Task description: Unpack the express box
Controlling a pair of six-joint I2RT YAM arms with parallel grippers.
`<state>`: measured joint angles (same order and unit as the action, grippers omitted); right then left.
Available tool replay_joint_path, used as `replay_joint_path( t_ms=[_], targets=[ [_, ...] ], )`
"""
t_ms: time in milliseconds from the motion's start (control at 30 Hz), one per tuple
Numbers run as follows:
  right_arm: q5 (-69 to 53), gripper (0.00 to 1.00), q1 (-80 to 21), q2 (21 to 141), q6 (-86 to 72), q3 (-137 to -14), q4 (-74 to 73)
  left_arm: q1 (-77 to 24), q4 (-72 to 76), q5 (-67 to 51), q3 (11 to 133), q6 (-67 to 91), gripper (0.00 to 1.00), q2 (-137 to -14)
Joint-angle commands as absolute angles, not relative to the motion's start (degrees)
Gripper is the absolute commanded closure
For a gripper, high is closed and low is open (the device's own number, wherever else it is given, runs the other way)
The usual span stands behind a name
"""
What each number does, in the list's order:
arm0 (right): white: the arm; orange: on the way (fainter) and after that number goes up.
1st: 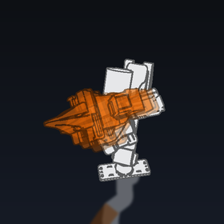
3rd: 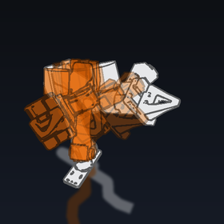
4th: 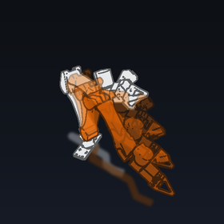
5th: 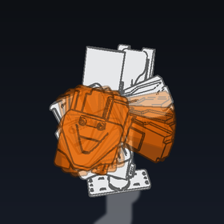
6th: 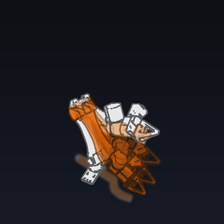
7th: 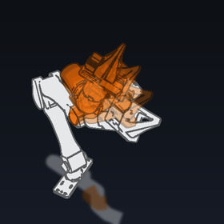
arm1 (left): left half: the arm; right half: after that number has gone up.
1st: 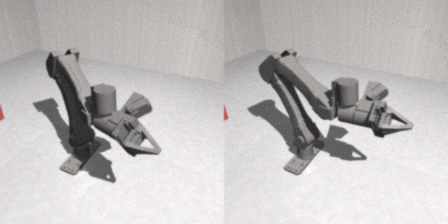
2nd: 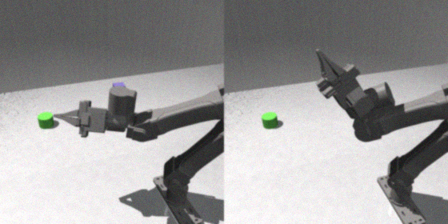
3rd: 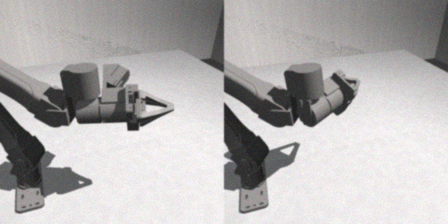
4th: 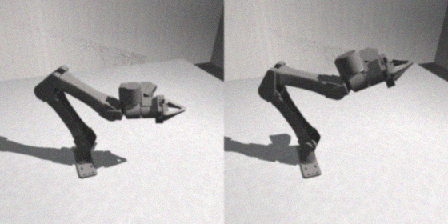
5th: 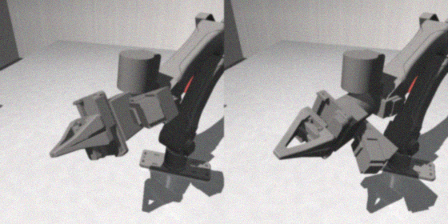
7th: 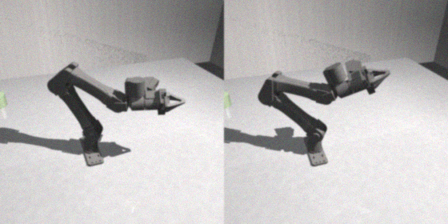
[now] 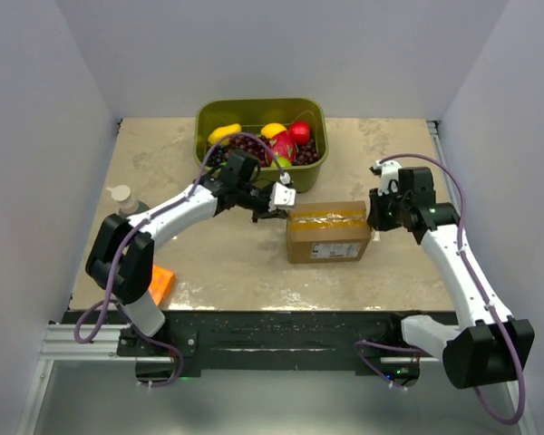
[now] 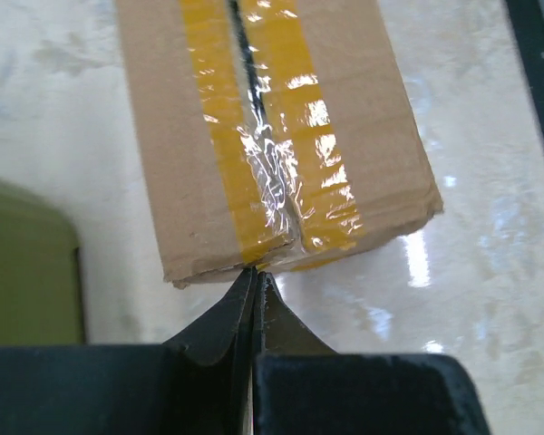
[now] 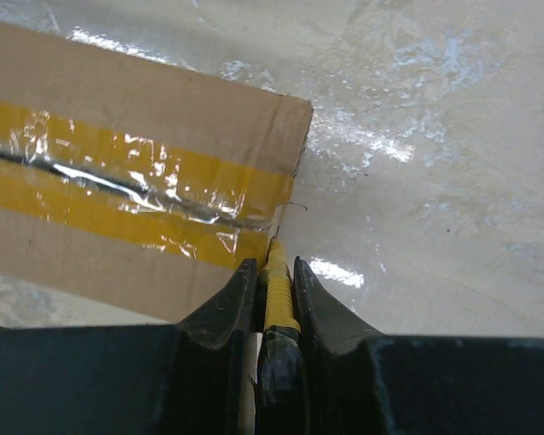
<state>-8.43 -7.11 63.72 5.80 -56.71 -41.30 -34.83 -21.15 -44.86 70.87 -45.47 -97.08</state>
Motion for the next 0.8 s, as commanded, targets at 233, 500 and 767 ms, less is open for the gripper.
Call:
replay_joint_path(
  t_ms=[233,500,767],
  targets=[
    [-17.84,1.0,-8.17,65.83,4.04,-60.9,-43.77,-31.82,-28.67,-47.11,69.0,-51.16,0.87,-90.97],
    [-24.35,1.0,-8.26,67.94,-1.85,-60.12,-41.22,-29.1,-25.05,-42.28,58.64,-40.53,0.4,-79.56],
    [-11.6,1.0,-6.51,69.09,13.76,-75.22,-39.84,-22.24,-27.16,-46.92,59.93,-34.9,0.24,-75.85]
  ],
)
